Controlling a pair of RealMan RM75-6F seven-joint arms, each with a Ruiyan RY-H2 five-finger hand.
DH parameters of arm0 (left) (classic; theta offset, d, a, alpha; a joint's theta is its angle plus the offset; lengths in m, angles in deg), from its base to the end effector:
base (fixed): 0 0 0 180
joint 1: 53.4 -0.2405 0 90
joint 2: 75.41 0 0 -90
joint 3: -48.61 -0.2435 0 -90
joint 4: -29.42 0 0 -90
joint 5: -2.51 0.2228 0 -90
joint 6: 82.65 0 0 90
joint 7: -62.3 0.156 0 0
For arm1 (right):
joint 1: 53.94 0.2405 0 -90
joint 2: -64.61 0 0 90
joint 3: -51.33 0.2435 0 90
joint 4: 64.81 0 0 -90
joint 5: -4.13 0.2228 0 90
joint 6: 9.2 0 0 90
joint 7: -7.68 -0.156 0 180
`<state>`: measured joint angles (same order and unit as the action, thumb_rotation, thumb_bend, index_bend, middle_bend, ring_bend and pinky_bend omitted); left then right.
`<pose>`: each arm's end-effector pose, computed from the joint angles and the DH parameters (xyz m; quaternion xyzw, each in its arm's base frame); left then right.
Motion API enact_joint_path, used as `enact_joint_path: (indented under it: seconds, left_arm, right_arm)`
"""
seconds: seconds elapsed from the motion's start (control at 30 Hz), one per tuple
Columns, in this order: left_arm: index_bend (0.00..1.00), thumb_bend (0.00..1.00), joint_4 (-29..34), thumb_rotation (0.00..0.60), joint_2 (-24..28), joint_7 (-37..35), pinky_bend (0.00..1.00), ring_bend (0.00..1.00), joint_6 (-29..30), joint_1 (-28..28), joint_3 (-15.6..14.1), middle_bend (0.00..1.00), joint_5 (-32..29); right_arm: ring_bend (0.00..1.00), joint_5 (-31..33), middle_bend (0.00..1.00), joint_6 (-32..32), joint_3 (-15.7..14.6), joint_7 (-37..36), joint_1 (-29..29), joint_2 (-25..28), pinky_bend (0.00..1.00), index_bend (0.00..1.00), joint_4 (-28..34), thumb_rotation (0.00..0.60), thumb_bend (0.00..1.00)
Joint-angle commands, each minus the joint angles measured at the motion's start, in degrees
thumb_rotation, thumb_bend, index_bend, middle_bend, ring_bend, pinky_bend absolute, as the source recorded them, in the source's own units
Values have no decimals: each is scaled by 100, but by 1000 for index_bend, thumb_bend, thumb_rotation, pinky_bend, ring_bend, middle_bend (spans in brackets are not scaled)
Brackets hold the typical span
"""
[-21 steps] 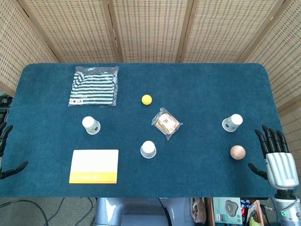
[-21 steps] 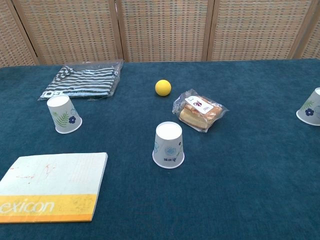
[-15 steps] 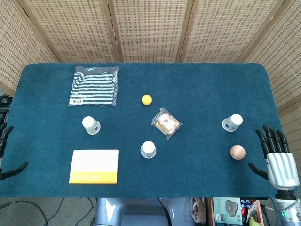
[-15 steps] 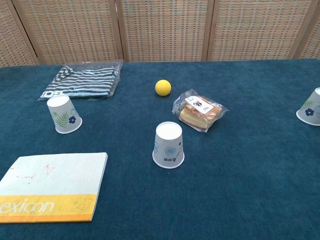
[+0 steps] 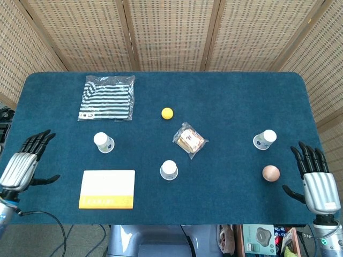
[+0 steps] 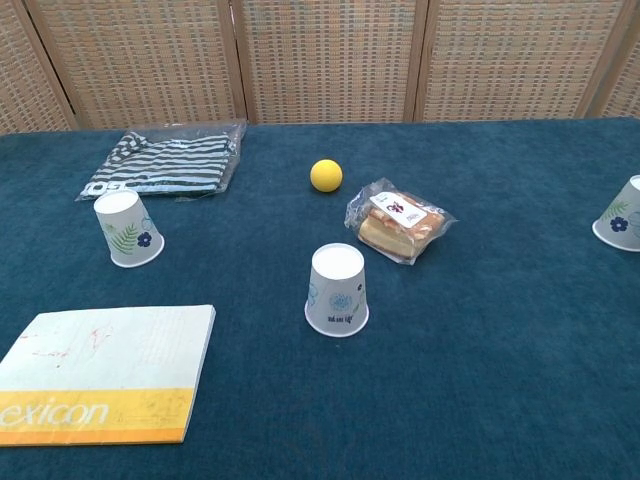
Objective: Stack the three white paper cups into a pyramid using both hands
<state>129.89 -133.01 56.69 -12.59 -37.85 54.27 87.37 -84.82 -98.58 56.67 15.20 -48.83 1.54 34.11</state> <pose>-0.2548 0.2498 0.1331 -0.6464 -0.4300 -0.4057 0.4824 -0.2654 -0.2004 0.1520 0.5933 -0.3298 0.4254 0.5985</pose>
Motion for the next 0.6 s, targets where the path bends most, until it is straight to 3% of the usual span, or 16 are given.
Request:
enact_joint_path:
  seconds: [0.03,0.13,0.27,0.6]
  left_arm:
    - [0,65,-424,600,-470,1175,95,0,-1465,1081,438,0,-1340]
    - [0,64,-572,600,-746,1792,144,42,-1924,1462,523,26,-2105]
    - [10,64,-817,600,-1135,2185,174,93,-2256,1818,544,81,-2678]
    - [39,64,-1283,600,-1609,2700,186,122,-2254,2230,540,111,-3417]
  right_arm:
    - [0,45,0,48,7,-8,15,7,0,0,-17,600,0]
    - [0,101,0,92,19,13,26,2,0,0,-33,600,0]
    - [0,138,0,170,14,-24,48,5,0,0,-51,600,0]
    - [0,291,0,276,75,-135,88,23,0,0,-115,600,0]
